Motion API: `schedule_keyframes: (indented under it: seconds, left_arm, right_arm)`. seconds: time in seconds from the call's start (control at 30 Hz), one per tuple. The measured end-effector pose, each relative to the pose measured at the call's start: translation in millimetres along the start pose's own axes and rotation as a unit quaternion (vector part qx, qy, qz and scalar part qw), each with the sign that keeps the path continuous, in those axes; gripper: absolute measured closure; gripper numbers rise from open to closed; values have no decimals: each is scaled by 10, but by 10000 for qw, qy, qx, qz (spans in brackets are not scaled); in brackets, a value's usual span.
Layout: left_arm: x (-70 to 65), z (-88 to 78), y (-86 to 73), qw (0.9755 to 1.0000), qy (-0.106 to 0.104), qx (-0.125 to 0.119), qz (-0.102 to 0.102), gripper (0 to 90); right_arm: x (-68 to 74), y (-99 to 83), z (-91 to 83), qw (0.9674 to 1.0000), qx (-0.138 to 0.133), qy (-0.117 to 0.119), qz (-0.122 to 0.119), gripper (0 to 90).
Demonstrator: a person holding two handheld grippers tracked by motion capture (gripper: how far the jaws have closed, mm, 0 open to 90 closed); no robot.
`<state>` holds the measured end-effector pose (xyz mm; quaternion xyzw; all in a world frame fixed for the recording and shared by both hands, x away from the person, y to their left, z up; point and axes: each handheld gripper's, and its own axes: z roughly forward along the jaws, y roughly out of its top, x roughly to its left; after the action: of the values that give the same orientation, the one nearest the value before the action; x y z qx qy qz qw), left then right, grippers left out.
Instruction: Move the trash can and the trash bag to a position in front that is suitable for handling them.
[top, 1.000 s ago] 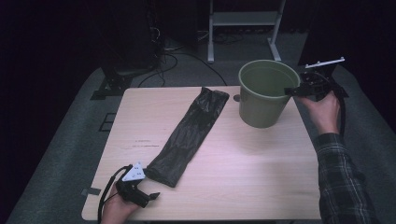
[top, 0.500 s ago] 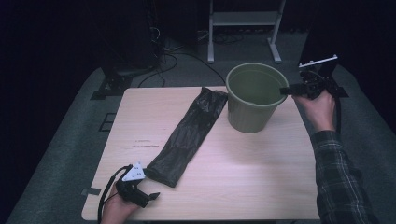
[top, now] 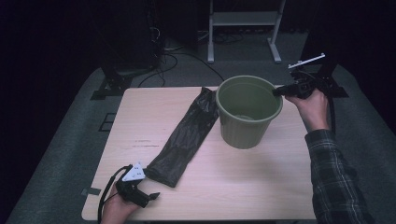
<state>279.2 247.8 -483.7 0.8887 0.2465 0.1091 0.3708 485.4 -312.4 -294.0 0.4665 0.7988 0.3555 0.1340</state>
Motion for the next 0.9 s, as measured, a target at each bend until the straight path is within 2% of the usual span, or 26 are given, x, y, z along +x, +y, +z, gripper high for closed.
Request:
schedule_keyframes:
  seconds: [0.2, 0.33, 0.4, 0.43, 0.67, 0.73, 0.83, 0.9]
  left_arm:
    - [0, 0, 0, 10000, 0, 1, -1, 0]
    - [1, 0, 0, 10000, 5, 1, 4, 0]
    - [-1, 0, 0, 10000, -2, 0, -6, 0]
    - [-1, 0, 0, 10000, -1, -1, -7, 0]
    - [-1, 0, 0, 10000, -1, -1, -8, 0]
    - [0, 0, 0, 10000, 4, 0, 2, 0]
    - [0, 0, 0, 10000, 3, 0, 1, 0]
    - [-1, 1, 0, 10000, 3, -4, -6, 0]
  right_arm:
    - [85, 26, 18, 9996, 78, 31, -264, 744]
    - [152, 33, 40, 9992, 86, 194, -351, 800]
    - [170, 35, 45, 9988, 95, 253, -404, 800]
    - [206, 33, 43, 9981, 130, 308, -520, 803]
    - [285, 11, 22, 9974, 185, 361, -597, 803]
    - [387, -5, 28, 9963, 175, 422, -723, 803]
    - [445, -14, 31, 9955, 179, 485, -798, 803]
    - [543, -36, 28, 9945, 169, 531, -885, 803]
